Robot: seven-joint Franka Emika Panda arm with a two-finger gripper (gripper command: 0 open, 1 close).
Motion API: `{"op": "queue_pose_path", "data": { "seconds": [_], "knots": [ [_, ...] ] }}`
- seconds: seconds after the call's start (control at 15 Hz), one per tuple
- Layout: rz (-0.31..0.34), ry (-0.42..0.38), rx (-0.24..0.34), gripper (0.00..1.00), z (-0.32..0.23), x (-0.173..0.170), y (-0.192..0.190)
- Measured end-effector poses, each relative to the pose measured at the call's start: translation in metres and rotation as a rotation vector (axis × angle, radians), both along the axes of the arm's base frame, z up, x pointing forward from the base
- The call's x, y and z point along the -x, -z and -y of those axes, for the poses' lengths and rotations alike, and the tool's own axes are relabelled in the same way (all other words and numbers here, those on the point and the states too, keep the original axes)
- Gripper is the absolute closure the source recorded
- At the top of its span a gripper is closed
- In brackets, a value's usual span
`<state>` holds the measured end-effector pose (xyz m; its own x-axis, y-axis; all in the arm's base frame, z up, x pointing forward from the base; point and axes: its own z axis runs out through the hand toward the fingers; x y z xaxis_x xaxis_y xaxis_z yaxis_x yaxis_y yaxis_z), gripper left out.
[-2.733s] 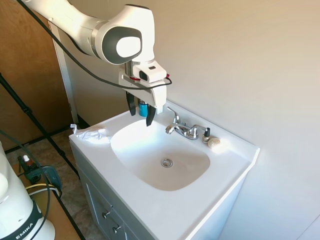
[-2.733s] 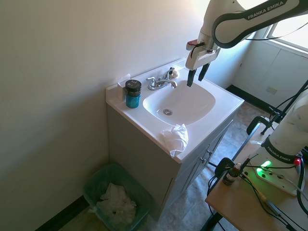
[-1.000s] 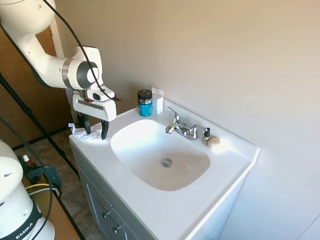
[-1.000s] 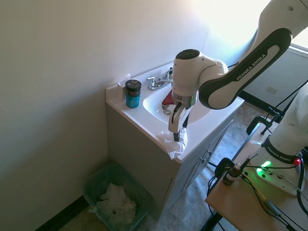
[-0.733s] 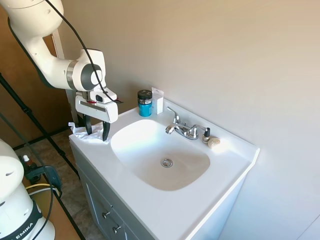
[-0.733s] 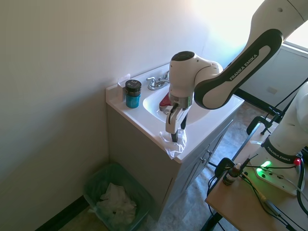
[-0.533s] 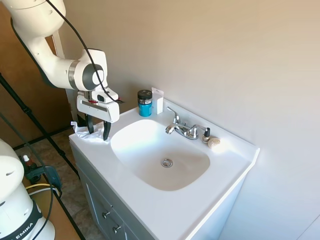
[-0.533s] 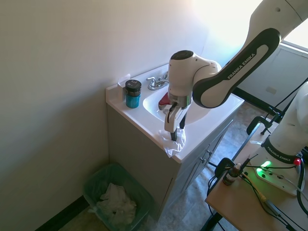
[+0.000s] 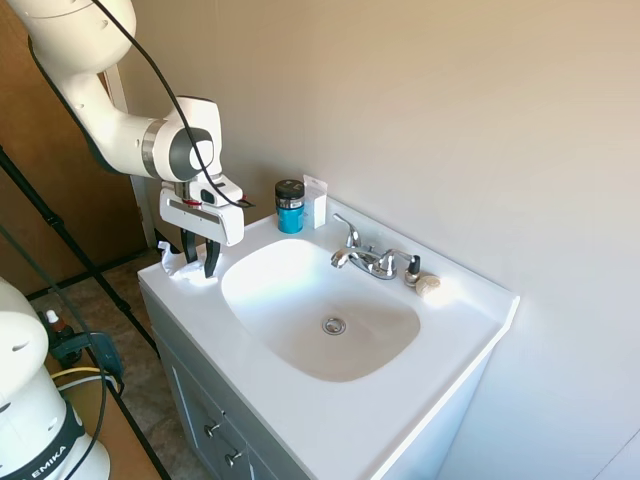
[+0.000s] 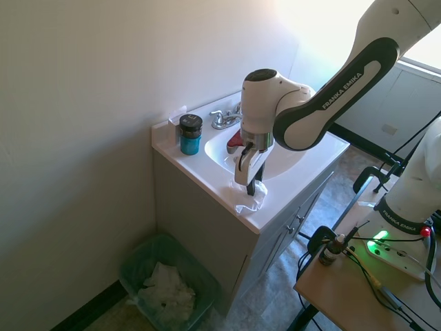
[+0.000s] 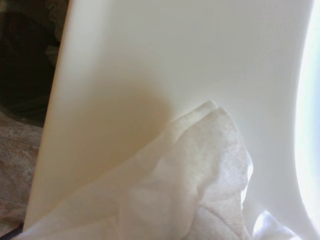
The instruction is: Throw the tissue in the trash bin
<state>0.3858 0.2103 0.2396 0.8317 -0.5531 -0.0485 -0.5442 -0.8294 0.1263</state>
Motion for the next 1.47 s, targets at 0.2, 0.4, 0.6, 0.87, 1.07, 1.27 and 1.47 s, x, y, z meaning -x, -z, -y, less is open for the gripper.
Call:
{"op": "queue_pose_path", "data": {
  "seconds": [0.2, 0.4, 0.6, 0.87, 1.07, 1.27, 1.47],
  "knots": [
    [0.015, -0.005, -0.001, 1.0, -0.009, -0.007, -0.015],
    [0.048, -0.016, 0.017, 1.0, -0.041, -0.016, -0.045],
    [0.103, -0.049, 0.052, 1.0, -0.097, -0.022, -0.08],
    [0.099, -0.095, 0.096, 1.0, -0.168, -0.047, -0.059],
    [0.062, -0.109, 0.11, 1.0, -0.207, -0.069, -0.015],
    [0.035, -0.126, 0.119, 0.0, -0.233, -0.075, 0.022],
    [0.022, -0.115, 0.14, 0.0, -0.234, -0.082, 0.039]
  ]
}}
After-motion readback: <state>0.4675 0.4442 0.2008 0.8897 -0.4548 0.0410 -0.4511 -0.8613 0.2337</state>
